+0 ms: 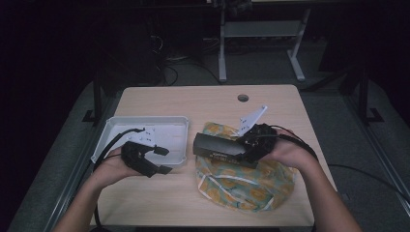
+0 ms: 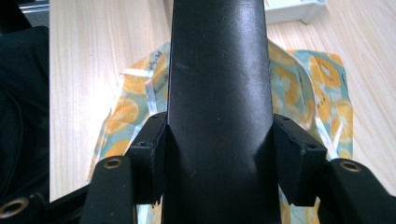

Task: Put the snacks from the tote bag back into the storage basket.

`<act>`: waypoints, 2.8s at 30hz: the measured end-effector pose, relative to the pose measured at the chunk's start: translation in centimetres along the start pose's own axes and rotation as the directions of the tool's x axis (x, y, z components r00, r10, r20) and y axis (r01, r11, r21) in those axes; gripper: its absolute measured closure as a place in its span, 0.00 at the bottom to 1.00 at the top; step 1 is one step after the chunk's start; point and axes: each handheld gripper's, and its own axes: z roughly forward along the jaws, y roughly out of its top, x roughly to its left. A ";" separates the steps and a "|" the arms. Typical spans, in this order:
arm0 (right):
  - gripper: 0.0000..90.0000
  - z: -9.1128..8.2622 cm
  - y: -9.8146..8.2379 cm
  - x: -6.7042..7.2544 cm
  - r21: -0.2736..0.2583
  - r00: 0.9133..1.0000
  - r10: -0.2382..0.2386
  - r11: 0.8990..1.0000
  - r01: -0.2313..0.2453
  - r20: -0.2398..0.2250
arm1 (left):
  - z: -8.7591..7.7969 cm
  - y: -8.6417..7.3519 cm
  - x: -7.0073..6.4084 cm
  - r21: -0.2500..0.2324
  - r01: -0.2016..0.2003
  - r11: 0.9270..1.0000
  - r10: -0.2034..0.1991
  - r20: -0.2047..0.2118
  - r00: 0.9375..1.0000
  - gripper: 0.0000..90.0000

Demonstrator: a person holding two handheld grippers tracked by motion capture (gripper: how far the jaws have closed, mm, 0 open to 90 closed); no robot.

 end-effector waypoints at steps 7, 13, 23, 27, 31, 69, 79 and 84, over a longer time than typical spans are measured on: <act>0.47 0.8 1.3 0.0 0.012 0.999 -0.043 0.999 0.043 -0.025 | -0.7 1.3 0.5 0.015 -0.048 0.999 0.047 0.007 0.999 0.31; 0.47 1.4 2.4 0.3 0.027 0.995 -0.086 0.996 0.088 -0.050 | -0.6 2.6 0.3 0.049 -0.094 0.994 0.092 0.025 0.995 0.29; 0.47 2.2 3.8 0.7 0.057 0.990 -0.126 0.990 0.130 -0.070 | 0.5 5.1 -0.1 0.147 -0.163 0.976 0.161 0.028 0.987 0.29; 0.47 2.3 4.4 0.9 0.062 0.988 -0.136 0.988 0.141 -0.078 | 1.3 6.3 -0.2 0.191 -0.190 0.963 0.186 0.039 0.982 0.29; 0.47 2.9 4.9 1.2 0.083 0.986 -0.149 0.984 0.155 -0.077 | 1.8 7.5 -0.3 0.210 -0.207 0.956 0.202 0.042 0.978 0.29; 0.47 3.9 6.4 1.9 0.052 0.981 -0.166 0.984 0.172 -0.105 | 5.7 10.0 -0.3 0.402 -0.273 0.874 0.245 0.122 0.962 0.46; 0.44 3.7 6.2 1.8 0.035 0.982 -0.156 0.986 0.161 -0.103 | 5.4 10.1 -0.5 0.393 -0.273 0.878 0.245 0.121 0.962 0.48; 0.34 3.7 6.0 1.6 0.025 0.984 -0.159 0.987 0.161 -0.081 | 5.2 10.0 -0.4 0.395 -0.274 0.877 0.242 0.131 0.961 0.48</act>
